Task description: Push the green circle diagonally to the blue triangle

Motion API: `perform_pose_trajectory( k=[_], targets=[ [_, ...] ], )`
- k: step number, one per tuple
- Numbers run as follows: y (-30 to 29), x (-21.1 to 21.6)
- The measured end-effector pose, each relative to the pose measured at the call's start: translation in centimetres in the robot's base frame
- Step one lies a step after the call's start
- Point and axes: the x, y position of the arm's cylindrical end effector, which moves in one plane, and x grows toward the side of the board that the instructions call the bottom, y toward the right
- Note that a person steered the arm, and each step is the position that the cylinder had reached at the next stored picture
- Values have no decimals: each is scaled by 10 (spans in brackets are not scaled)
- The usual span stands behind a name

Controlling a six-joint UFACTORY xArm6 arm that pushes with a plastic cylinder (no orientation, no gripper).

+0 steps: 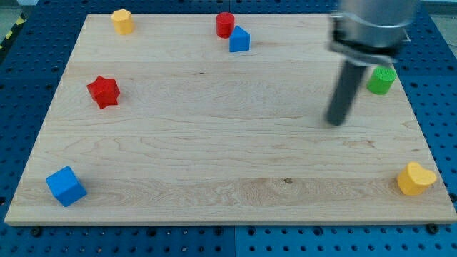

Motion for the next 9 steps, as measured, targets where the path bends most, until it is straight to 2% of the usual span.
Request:
perform_pose_trajectory(
  k=[1,2,6,7,9],
  targets=[
    [95,-6],
    [105,-10],
    [87,-73],
    [83,-73],
    [36,-74]
  ],
)
